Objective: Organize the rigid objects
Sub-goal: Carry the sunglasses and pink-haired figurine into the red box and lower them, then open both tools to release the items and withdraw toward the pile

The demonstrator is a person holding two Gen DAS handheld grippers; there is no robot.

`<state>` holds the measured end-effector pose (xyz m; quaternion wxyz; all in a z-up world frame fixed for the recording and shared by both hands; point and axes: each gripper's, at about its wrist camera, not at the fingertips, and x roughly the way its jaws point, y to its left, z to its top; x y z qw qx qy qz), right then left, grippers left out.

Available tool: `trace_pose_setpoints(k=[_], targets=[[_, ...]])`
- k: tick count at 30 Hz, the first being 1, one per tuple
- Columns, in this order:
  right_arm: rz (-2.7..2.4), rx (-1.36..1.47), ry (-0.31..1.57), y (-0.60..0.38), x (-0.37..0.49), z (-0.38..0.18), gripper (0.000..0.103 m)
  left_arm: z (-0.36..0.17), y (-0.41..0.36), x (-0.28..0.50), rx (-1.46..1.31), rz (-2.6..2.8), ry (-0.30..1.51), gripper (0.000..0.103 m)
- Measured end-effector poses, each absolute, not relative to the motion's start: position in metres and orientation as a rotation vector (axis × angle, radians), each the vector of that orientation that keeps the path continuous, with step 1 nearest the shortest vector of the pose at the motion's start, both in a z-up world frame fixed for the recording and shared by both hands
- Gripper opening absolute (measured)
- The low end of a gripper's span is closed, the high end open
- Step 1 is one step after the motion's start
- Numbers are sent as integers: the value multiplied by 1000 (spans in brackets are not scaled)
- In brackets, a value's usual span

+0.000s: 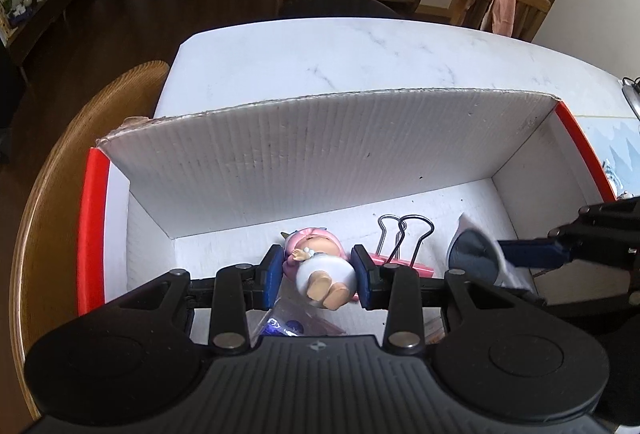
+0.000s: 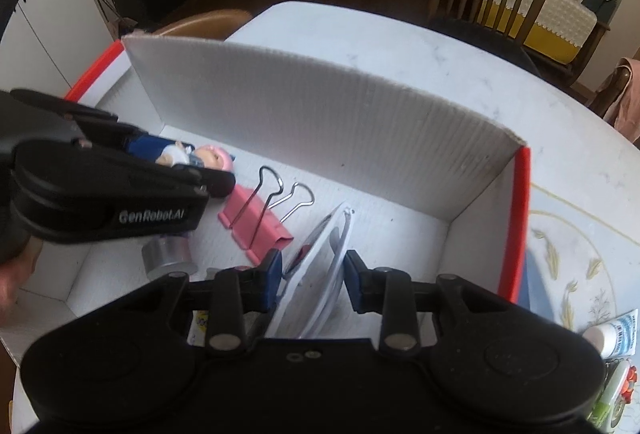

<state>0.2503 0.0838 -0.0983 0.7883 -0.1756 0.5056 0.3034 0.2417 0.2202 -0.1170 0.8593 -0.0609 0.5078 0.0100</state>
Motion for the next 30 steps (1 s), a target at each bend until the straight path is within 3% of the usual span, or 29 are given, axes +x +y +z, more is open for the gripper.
trace_pose_setpoints(k=[10,16,21,26,30], targets=[[658,-372,1117,78,248,-100,38,-116,227,238,-165,36,1123,36],[670,-351,1101,69,239,-89,50,-100,225,229,-167,32,1111,37],[684,-323,1076,59,229,-75,54,-84,217,214,-169,6,1079,54],[694,-296,1050,49,220,-60,55,-69,209,199,-168,-11,1045,54],[710,-275,1024,39,211,-45,61,-54,198,185,-143,-8,1005,63]])
